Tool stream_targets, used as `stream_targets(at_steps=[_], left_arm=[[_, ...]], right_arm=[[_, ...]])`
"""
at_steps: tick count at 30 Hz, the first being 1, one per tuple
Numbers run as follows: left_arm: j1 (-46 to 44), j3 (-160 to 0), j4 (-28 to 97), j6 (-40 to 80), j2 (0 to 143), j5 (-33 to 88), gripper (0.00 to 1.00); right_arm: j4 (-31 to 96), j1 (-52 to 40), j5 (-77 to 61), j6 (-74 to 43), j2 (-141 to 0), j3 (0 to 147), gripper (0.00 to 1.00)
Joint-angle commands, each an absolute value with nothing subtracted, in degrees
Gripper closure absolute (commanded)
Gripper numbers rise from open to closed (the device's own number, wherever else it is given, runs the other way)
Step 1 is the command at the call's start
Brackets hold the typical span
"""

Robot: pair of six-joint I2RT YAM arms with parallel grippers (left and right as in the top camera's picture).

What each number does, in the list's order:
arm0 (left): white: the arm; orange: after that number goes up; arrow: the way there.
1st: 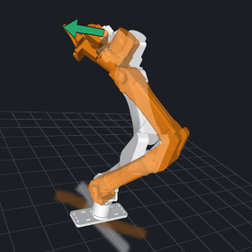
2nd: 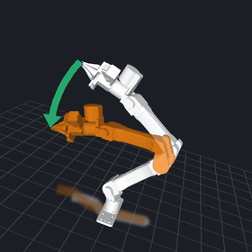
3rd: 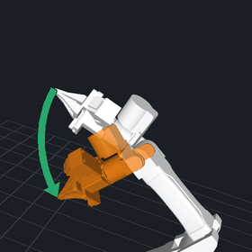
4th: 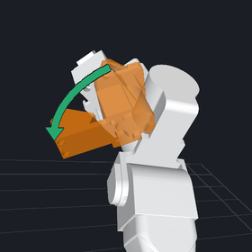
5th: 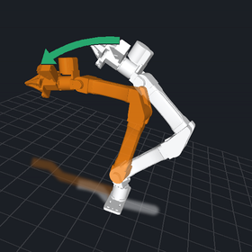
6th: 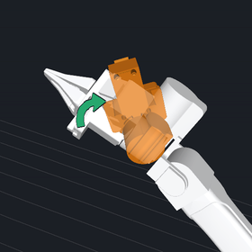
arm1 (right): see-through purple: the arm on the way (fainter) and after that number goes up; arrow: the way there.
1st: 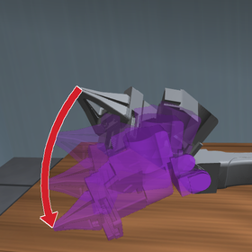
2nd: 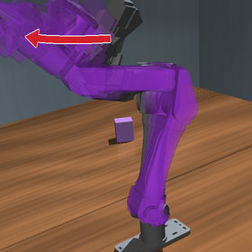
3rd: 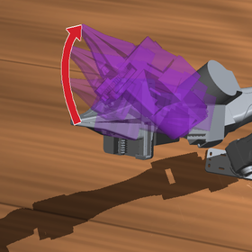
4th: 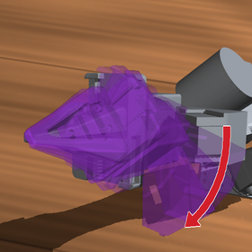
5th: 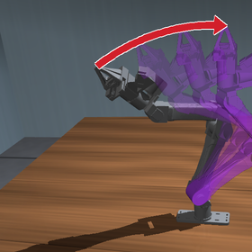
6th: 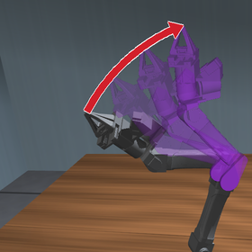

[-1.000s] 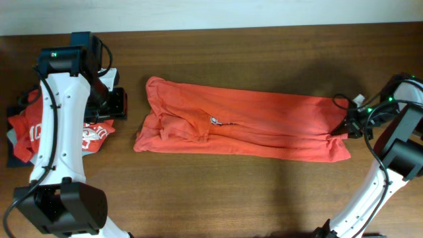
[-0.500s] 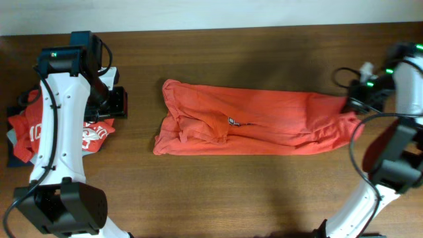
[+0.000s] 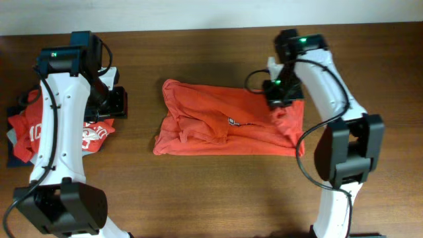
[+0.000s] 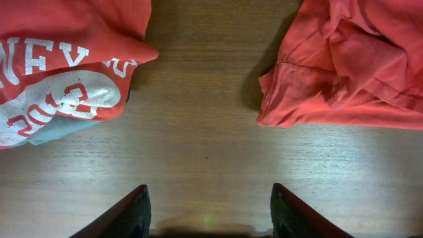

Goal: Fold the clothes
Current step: 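Grasp the strip's right end and fold it leftward with the right gripper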

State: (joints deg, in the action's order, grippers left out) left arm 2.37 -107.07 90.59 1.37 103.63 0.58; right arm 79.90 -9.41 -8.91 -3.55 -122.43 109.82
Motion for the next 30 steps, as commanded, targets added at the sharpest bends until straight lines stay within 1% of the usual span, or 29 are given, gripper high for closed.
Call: stream_targets(at_steps=[1,2,4,5,6,10,12,13,14,15,16,17,20,23,26,30], left_arm=[[2.4,-106.8,90.5,1.7,103.1,0.2,0.42],[2.4,-106.8,90.5,1.7,103.1,0.2,0.42],[2.4,-106.8,90.5,1.7,103.1,0.2,0.42],[2.4,-106.8,90.5,1.7,103.1,0.2,0.42],[2.4,-106.8,90.5,1.7,103.1,0.2,0.42],[2.4,-106.8,90.5,1.7,103.1,0.2,0.42],[2.4,-106.8,90.7,1.7,103.1,0.2,0.42],[2.4,-106.8,90.7,1.7,103.1,0.2,0.42],[2.4,-106.8,90.7,1.7,103.1,0.2,0.42],[2.4,-106.8,90.7,1.7,103.1,0.2,0.42],[2.4,-106.8,90.6,1.7,103.1,0.2,0.42],[2.4,-106.8,90.5,1.7,103.1,0.2,0.42],[2.4,-106.8,90.4,1.7,103.1,0.2,0.42],[2.4,-106.8,90.4,1.7,103.1,0.2,0.42],[2.4,-106.8,90.5,1.7,103.1,0.2,0.42],[2.4,-106.8,90.5,1.7,103.1,0.2,0.42]], right_arm=[[79.0,-12.3,-7.9,-5.1,-122.3,110.1,0.83],[78.7,-13.3,-7.9,-5.3,-122.3,110.1,0.72],[78.5,-13.9,-7.9,-5.2,-122.3,110.2,0.42],[78.6,-14.0,-7.9,-5.2,-122.3,110.2,0.38],[79.0,-14.0,-7.9,-5.2,-122.3,110.2,0.36],[80.6,-12.1,-7.7,-4.8,-122.3,110.2,0.36],[80.7,-9.2,-7.7,-5.9,-122.3,110.2,0.36],[80.5,-8.0,-7.7,-6.7,-122.3,110.2,0.39],[80.1,-6.8,-7.7,-7.6,-122.3,110.1,0.47],[79.3,-5.1,-7.7,-8.5,-122.3,110.1,0.72],[78.4,-3.9,-7.7,-8.7,-122.4,110.1,0.84],[77.1,-2.1,-7.7,-8.7,-122.8,109.8,0.91],[76.2,-0.1,-7.7,-8.7,-124.8,109.5,0.91],[75.2,0.5,-7.7,-9.6,-128.7,108.5,0.96],[73.8,-0.2,-7.8,-11.1,-132.2,107.1,0.97],[69.4,-2.0,-13.8,-11.2,-133.7,104.9,0.96]])
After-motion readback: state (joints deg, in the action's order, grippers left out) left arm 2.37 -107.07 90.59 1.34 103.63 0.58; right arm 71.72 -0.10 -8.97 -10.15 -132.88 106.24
